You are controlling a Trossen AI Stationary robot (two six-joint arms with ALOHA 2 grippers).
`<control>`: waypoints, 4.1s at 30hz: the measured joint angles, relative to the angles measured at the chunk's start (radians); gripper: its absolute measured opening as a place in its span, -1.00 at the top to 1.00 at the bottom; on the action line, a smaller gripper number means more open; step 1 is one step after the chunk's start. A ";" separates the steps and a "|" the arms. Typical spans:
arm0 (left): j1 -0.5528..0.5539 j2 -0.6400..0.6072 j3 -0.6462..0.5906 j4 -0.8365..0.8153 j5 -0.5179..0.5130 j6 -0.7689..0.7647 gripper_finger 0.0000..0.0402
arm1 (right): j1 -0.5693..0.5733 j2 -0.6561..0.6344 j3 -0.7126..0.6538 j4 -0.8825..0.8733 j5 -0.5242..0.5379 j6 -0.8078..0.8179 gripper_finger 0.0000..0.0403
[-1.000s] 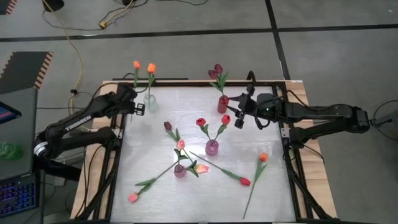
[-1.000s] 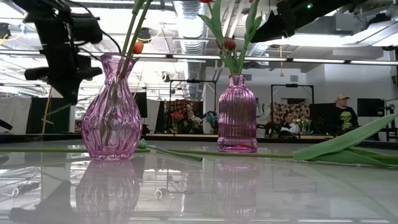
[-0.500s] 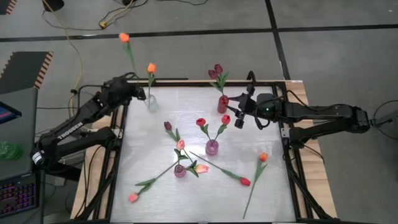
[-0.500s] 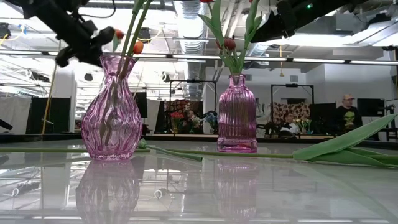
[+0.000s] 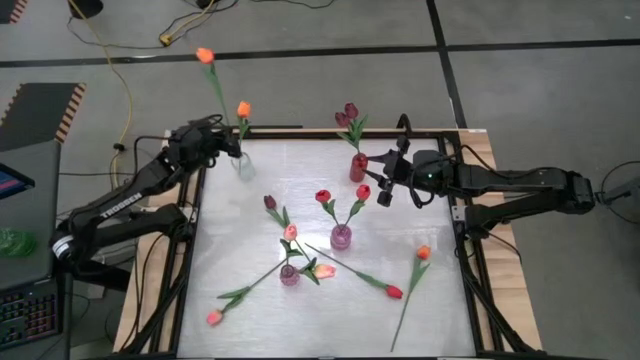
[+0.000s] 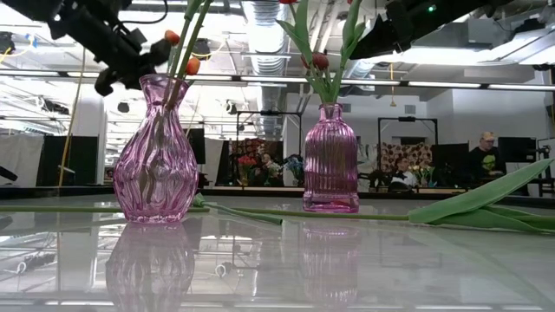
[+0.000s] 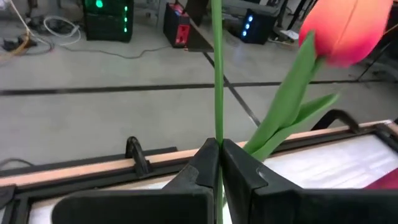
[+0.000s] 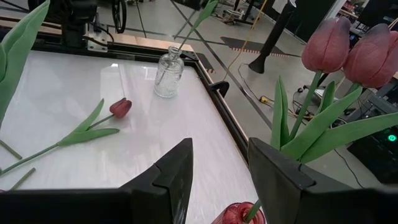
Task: Sort flowers into vase by color
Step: Put the top orange flower into the clear vase
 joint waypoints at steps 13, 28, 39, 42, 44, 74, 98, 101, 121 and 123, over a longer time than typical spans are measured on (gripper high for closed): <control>-0.092 -0.050 -0.126 0.098 -0.163 0.116 1.00 | 0.000 0.000 0.000 0.000 0.000 0.000 0.11; -0.176 -0.125 -0.274 0.365 -0.213 0.231 1.00 | 0.000 0.000 0.000 0.000 0.000 0.000 0.11; -0.176 -0.125 -0.302 0.377 -0.234 0.261 1.00 | 0.000 0.000 0.000 0.000 0.000 0.000 0.11; -0.176 -0.124 -0.302 0.377 -0.234 0.273 1.00 | 0.000 0.000 0.000 0.000 0.000 0.000 0.11; -0.176 -0.124 -0.302 0.377 -0.234 0.274 1.00 | 0.000 0.000 0.000 0.000 0.000 0.000 0.11; -0.175 -0.036 -0.302 0.436 -0.269 0.309 1.00 | 0.000 0.000 0.000 0.000 0.000 0.000 0.11; -0.176 -0.040 -0.302 0.344 -0.257 0.319 1.00 | 0.000 0.000 0.000 0.000 0.000 0.000 0.11; -0.176 -0.040 -0.302 0.344 -0.256 0.319 1.00 | 0.000 0.000 0.000 0.000 0.000 0.000 0.11; -0.176 -0.040 -0.295 0.231 -0.254 0.272 1.00 | 0.000 0.000 0.000 0.000 0.000 0.000 0.11; -0.175 -0.040 -0.295 0.232 -0.252 0.272 1.00 | 0.000 0.000 0.000 0.000 0.000 0.000 0.11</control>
